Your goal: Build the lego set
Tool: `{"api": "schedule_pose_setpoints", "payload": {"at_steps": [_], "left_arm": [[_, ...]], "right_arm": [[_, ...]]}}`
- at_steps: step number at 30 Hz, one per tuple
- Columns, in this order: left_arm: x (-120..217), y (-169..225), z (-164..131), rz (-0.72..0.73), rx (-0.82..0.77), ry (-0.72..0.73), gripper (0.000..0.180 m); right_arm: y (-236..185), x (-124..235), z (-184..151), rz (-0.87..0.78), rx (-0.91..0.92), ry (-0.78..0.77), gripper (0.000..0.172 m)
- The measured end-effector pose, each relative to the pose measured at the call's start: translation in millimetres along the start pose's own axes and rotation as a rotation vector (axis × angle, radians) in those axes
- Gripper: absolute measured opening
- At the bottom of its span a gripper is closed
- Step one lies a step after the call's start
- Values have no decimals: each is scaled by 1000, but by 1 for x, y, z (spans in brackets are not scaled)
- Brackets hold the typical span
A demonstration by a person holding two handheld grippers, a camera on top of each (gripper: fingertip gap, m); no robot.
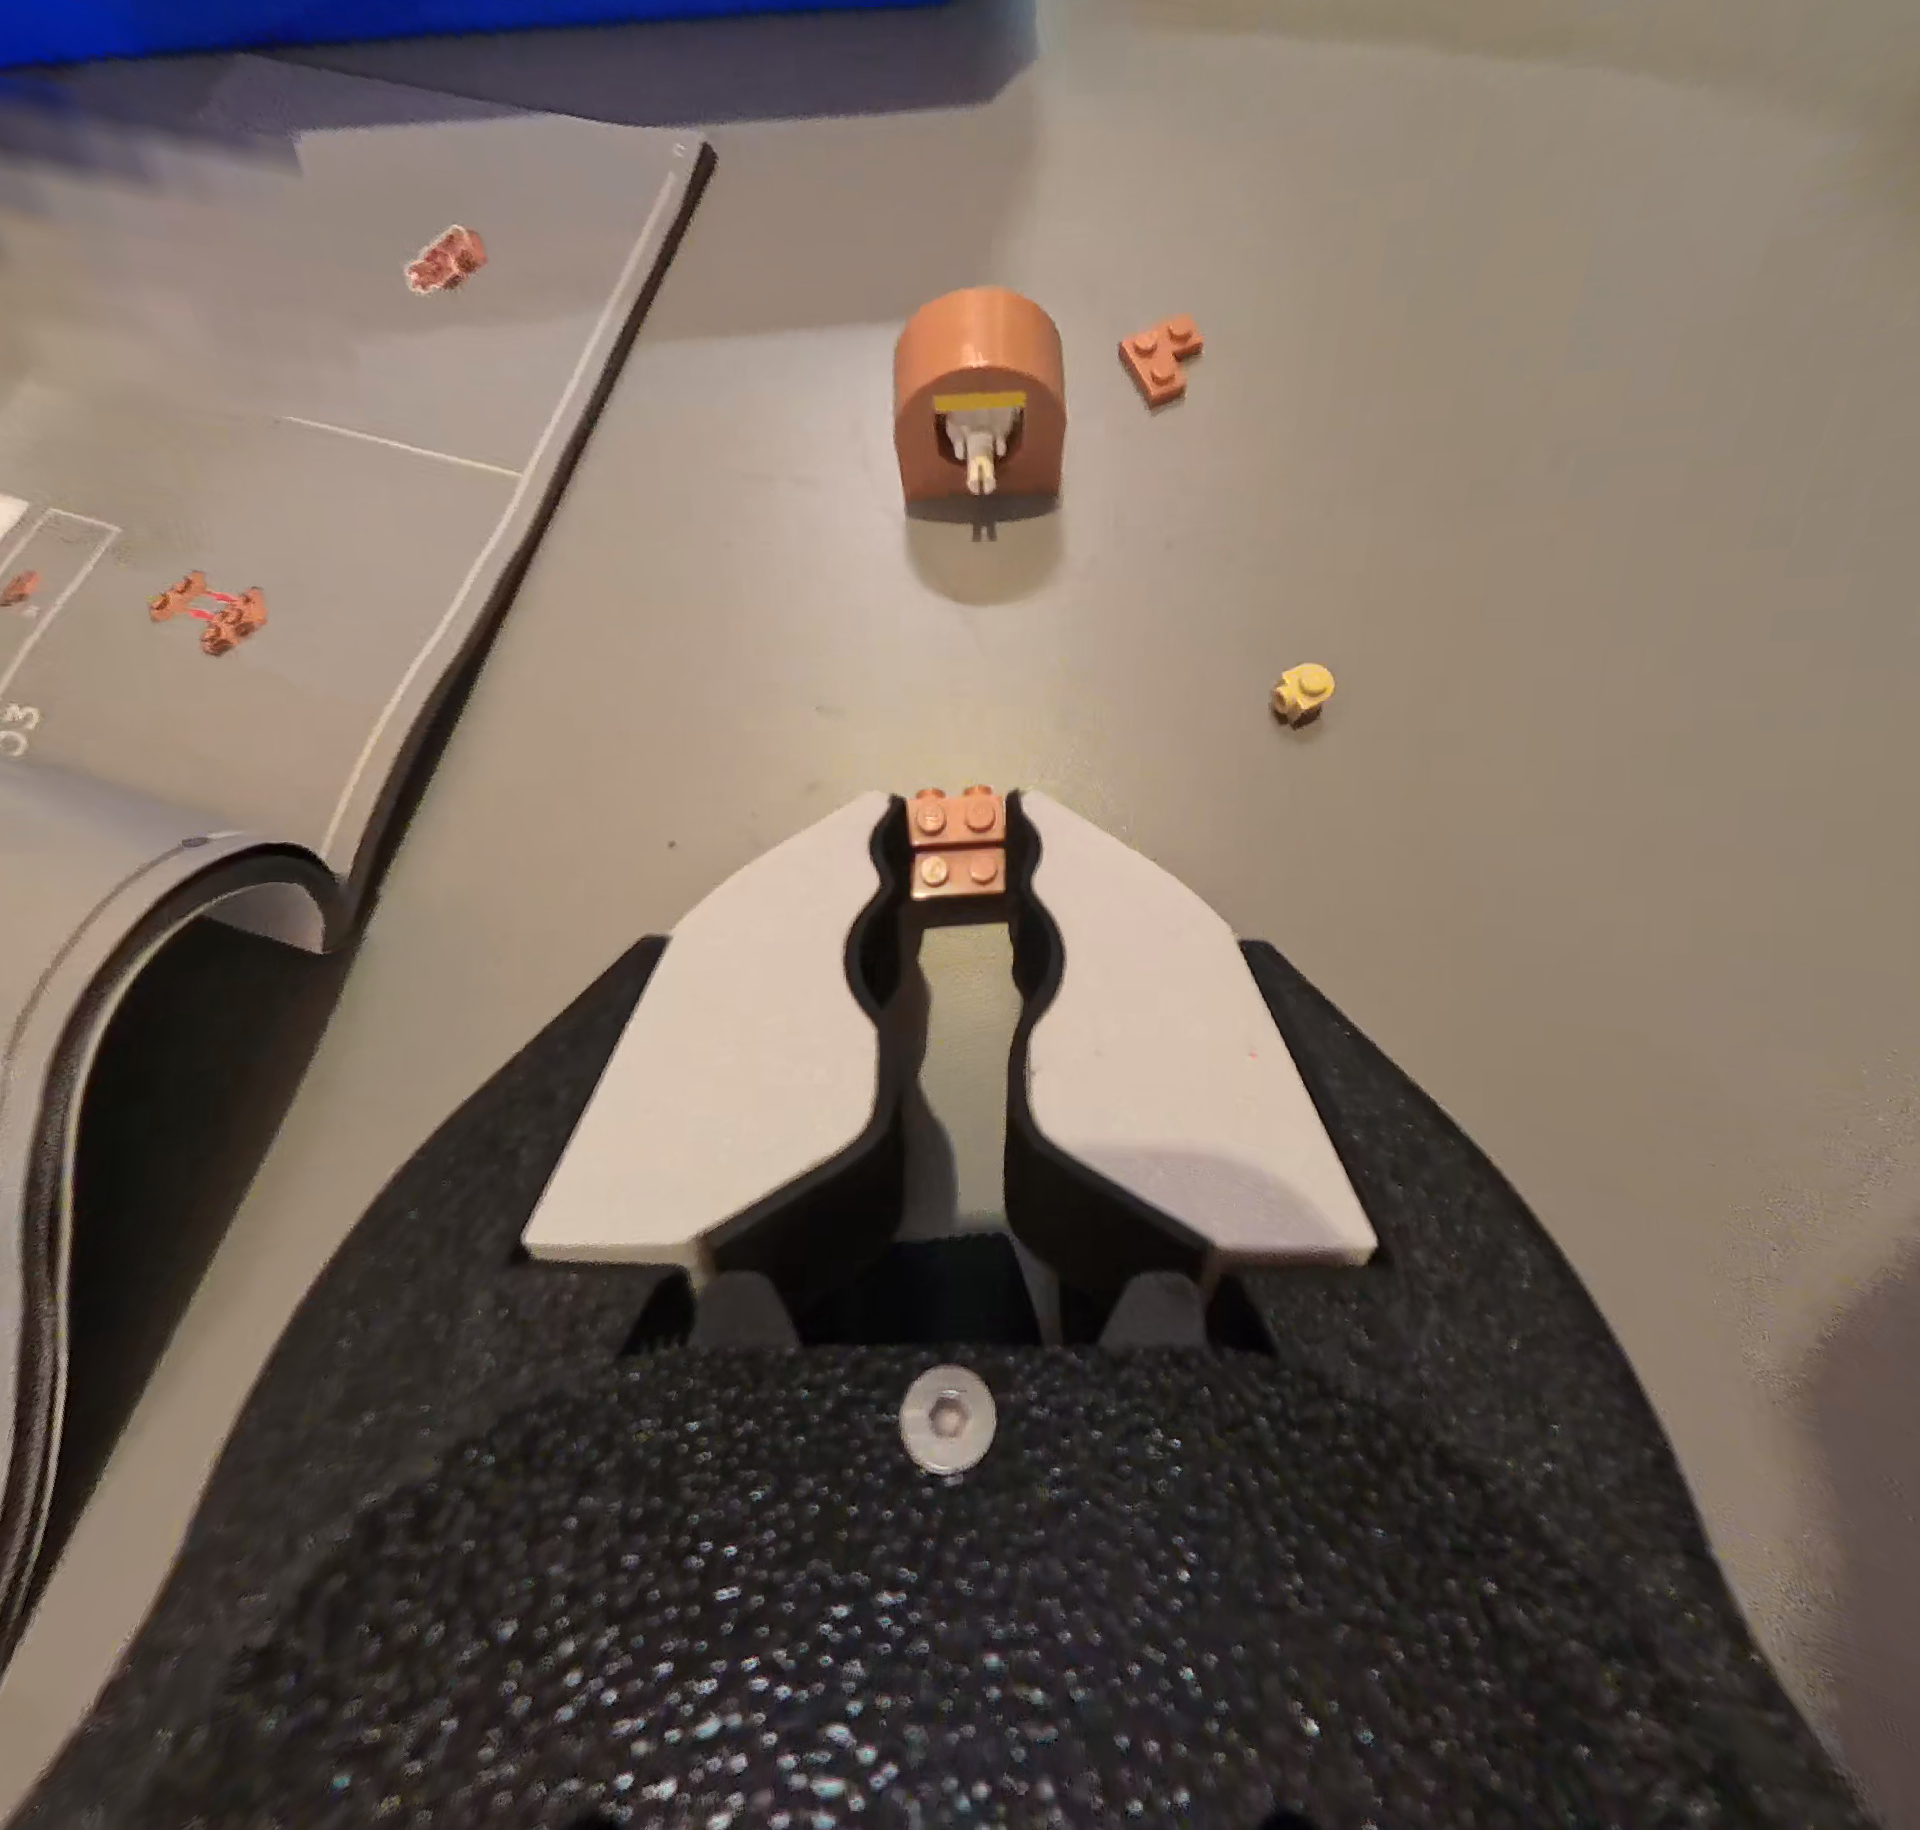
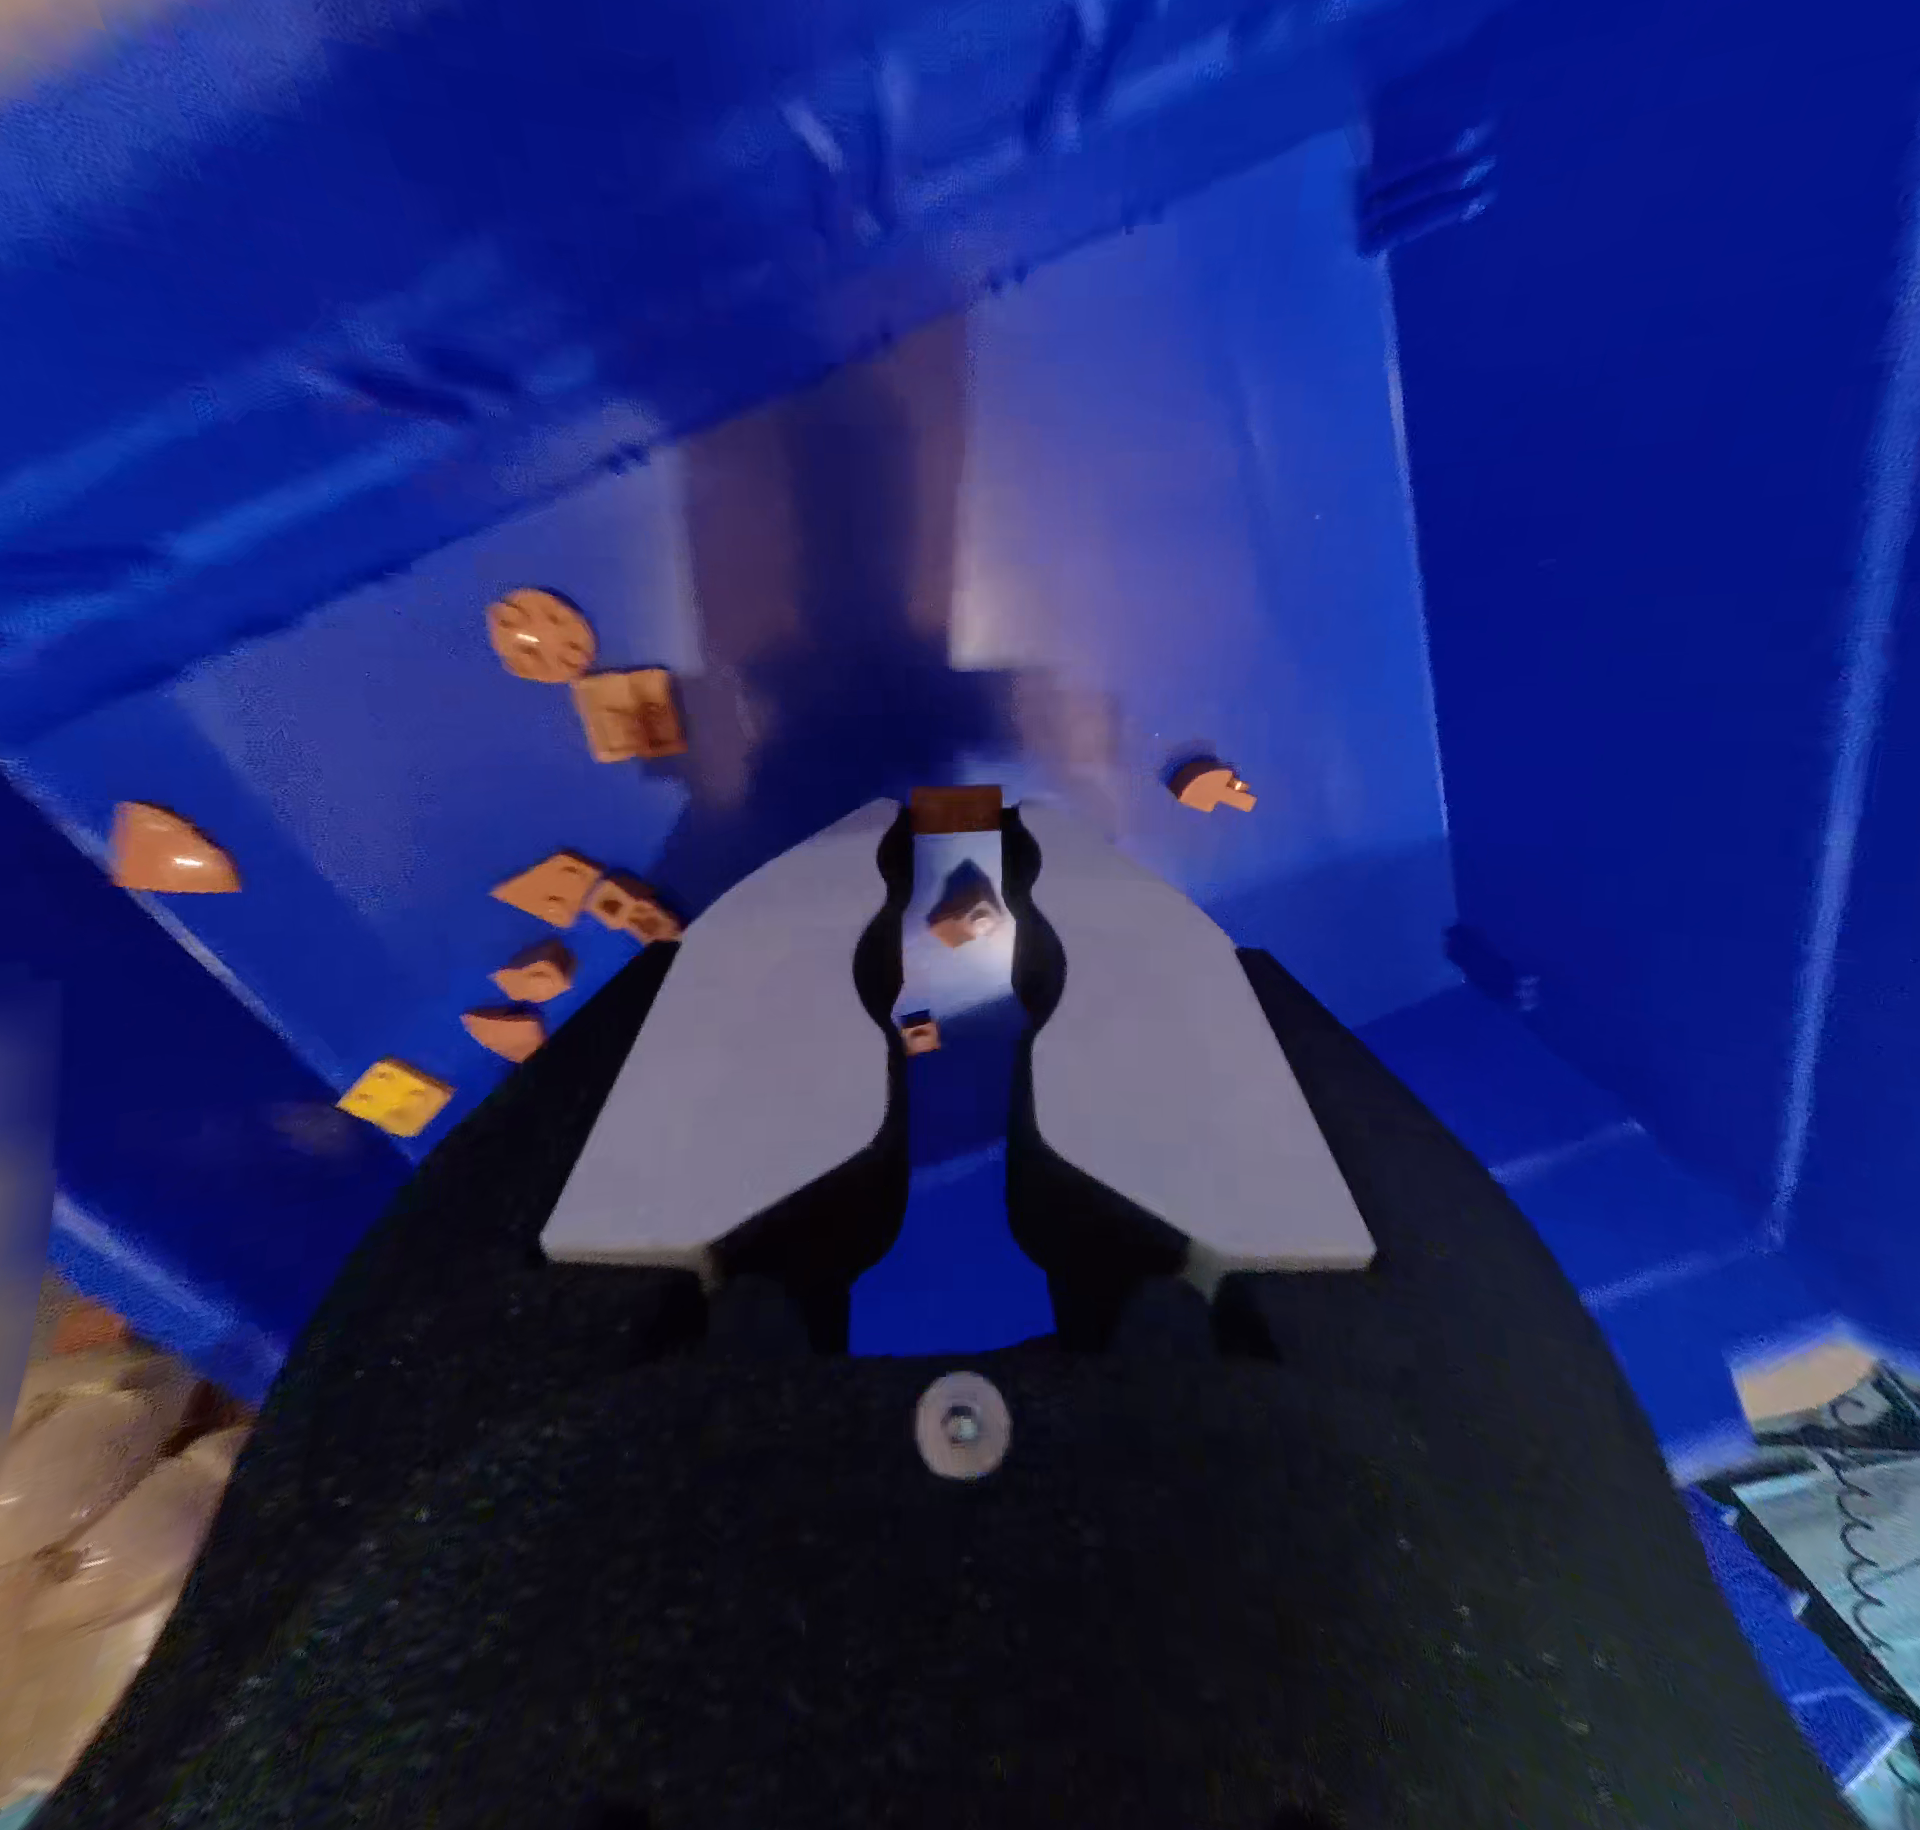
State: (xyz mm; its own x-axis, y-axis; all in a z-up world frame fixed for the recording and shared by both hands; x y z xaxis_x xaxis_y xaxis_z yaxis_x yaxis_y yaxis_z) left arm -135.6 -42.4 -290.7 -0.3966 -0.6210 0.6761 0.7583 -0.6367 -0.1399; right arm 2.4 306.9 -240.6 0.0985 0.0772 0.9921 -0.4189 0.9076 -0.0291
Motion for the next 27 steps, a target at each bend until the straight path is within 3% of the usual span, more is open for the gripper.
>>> {"api": "schedule_pose_setpoints", "payload": {"at_steps": [6,9,13,16,21,27], "left_arm": [[1,13,1,-43,-37,-5,18],[2,15,0,-27,-55,3,32],[7,16,-2,-4,-82,18,49],[16,19,-8,-1,-108,63,51],[35,21,-21,23,-148,124,47],[43,19,-29,57,-140,116,45]], "right_arm": [[-84,82,31,-92,24,272,16],[-145,94,63,-60,95,369,15],[-214,58,110,55,168,425,15],[-242,16,140,128,254,406,15],[-255,-34,168,216,495,316,15],[-254,-47,183,179,684,192,15]]}}
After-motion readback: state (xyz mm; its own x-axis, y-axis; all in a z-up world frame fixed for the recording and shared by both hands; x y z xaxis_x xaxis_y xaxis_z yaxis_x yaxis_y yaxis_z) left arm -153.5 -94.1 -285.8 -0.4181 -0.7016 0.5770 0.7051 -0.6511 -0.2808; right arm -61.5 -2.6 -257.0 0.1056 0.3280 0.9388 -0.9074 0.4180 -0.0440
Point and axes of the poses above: each gripper's, where its closed fingertips meet, x back along the fingers, z out of its top, y = z × x across the jaws, the point moved 9 cm from there along x, back along the fingers, and after that the axes turned 8 degrees about z, right-handed, at the moved point
